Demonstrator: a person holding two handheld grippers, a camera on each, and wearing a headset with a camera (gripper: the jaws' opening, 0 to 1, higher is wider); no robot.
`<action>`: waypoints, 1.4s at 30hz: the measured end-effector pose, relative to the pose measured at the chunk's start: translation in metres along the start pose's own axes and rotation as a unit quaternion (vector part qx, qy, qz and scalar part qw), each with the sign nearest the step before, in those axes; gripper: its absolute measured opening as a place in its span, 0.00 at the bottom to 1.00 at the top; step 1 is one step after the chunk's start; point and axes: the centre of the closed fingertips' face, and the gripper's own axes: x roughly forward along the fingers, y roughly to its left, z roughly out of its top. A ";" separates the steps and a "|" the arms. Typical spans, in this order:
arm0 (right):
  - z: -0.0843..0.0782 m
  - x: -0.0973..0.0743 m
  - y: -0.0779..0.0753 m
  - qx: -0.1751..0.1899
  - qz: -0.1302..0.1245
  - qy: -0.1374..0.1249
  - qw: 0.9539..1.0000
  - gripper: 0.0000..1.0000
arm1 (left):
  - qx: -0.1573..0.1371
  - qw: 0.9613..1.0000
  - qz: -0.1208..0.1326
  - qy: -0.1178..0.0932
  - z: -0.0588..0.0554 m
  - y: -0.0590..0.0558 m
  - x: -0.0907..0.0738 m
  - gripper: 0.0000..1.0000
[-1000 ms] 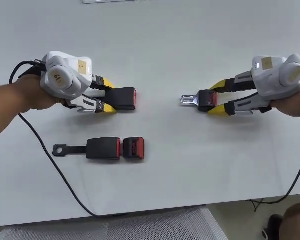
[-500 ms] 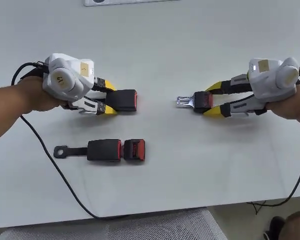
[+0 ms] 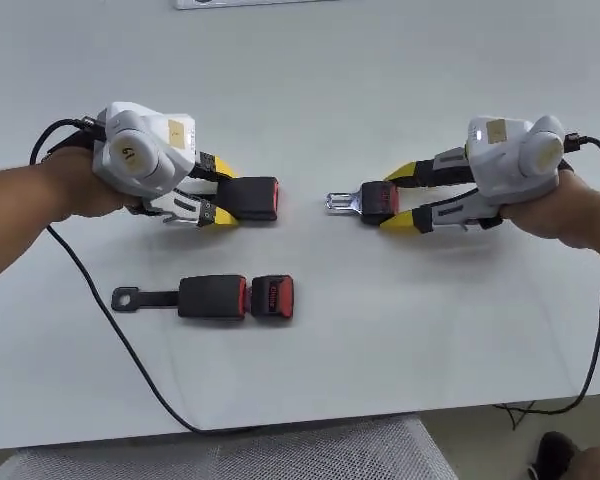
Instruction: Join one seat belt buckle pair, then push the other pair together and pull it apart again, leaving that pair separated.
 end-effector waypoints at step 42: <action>0.045 0.061 0.004 0.016 0.001 -0.049 0.999 0.33 | 0.007 1.000 -0.006 0.014 0.001 0.001 0.003 0.33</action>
